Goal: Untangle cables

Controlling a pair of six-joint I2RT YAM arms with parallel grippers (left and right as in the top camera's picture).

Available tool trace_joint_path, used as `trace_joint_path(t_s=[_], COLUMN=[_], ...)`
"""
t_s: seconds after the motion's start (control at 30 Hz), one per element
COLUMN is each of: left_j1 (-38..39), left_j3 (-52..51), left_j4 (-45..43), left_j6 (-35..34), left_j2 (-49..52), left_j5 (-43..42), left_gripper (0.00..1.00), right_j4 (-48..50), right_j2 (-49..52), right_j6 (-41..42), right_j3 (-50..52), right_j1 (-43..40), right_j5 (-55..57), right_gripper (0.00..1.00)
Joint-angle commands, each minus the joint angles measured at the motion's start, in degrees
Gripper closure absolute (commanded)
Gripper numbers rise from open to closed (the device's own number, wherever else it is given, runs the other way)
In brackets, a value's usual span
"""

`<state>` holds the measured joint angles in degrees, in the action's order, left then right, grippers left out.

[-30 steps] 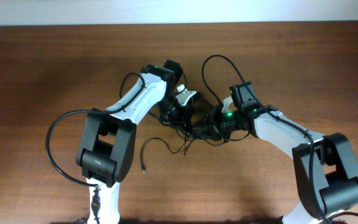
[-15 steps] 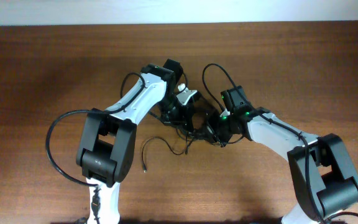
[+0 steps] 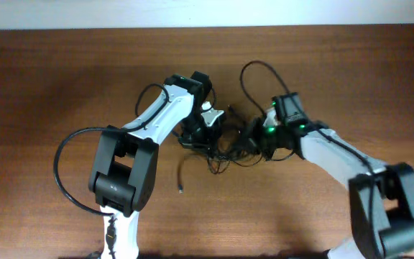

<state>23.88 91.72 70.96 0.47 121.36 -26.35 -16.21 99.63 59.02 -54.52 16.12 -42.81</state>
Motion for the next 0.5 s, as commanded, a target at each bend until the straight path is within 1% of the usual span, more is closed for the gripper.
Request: trace_joint_path(t_s=[0.0,0.1,0.17,0.2,0.3,0.37,0.47], left_j1=[0.13,0.13,0.13,0.07,0.07,0.11,0.09], left_j3=[0.24,0.24,0.24,0.24,0.24,0.24,0.24], left_j4=[0.76,1.16,1.77,1.84,1.55,1.53,1.55], left_j6=[1.07,1.09,1.11,1.11,1.11,1.09,1.05], left_j2=[0.15,0.15,0.15,0.15,0.15,0.15,0.15], left_j5=[3.72,3.69,3.72,3.72,5.4,8.15,10.91], left_gripper=[1.0,1.0,1.0,1.0,1.0,1.0,1.0], right_j4=[0.39,0.37,0.42,1.01,2.43,2.36,2.29], right_j2=[-6.12,-7.89,-8.11,-8.11,-8.11,-8.11,-8.11], right_j6=[-5.29,-7.28,-7.8,-7.63,-7.63,-7.65,-7.82], right_j3=[-0.13,-0.13,-0.13,-0.13,-0.13,-0.13,-0.13], right_j1=[-4.09,-7.63,-10.19,-13.55,-19.17,-22.27,-29.16], right_j5=[-6.69,-7.04,-9.4,-14.78,-23.87,-26.93,-31.04], right_gripper=[0.96,0.96,0.96,0.96,0.96,0.96,0.96])
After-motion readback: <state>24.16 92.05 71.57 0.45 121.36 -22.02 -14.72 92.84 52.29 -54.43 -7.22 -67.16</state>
